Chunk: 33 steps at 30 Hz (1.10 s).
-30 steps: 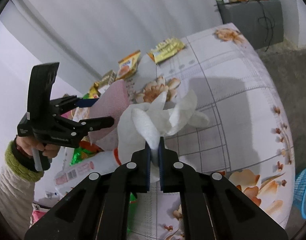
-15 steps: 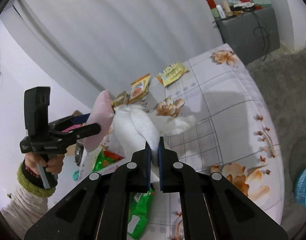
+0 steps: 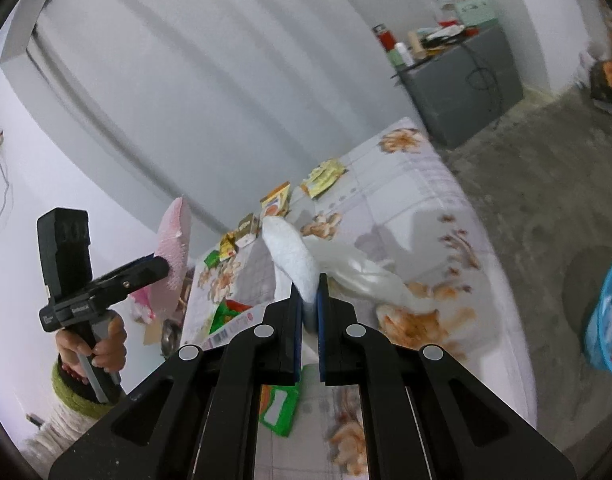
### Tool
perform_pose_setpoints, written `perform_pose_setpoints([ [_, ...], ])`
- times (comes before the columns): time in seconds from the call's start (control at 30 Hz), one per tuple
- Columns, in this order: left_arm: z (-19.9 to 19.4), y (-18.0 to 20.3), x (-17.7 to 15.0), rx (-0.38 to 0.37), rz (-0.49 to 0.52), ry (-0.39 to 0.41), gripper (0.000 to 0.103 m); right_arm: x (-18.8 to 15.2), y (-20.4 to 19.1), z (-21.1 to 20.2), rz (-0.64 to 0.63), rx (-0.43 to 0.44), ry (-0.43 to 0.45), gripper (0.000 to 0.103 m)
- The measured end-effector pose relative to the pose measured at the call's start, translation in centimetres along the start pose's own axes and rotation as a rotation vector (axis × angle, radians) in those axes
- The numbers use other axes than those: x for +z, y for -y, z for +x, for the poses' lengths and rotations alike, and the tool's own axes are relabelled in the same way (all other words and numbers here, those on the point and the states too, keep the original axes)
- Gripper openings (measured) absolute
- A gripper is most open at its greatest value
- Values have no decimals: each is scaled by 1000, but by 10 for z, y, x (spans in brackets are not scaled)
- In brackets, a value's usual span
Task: Collect trash
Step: 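Carry the pad and tissue to the blue wastebasket and open both grippers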
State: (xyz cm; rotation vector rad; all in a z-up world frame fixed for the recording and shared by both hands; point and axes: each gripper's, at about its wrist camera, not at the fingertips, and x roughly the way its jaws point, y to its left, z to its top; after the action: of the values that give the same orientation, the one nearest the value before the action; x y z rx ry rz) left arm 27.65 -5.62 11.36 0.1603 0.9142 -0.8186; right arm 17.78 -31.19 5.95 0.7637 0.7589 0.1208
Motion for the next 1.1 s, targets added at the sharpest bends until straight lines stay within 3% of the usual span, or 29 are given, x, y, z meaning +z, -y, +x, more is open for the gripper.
perform_pose_setpoints([
  [0.33, 45, 101, 8, -144, 75, -50, 84, -30, 70, -70, 173, -42, 121, 5],
  [0.63, 96, 186, 17, -244, 158, -101, 84, -38, 125, -125, 278, -111, 234, 5],
  [0.9, 166, 259, 19, -331, 181, -188, 85, -47, 180, -147, 379, -200, 294, 5],
  [1.1, 237, 301, 14, -351, 160, -267, 85, -59, 246, -155, 512, -284, 297, 5],
])
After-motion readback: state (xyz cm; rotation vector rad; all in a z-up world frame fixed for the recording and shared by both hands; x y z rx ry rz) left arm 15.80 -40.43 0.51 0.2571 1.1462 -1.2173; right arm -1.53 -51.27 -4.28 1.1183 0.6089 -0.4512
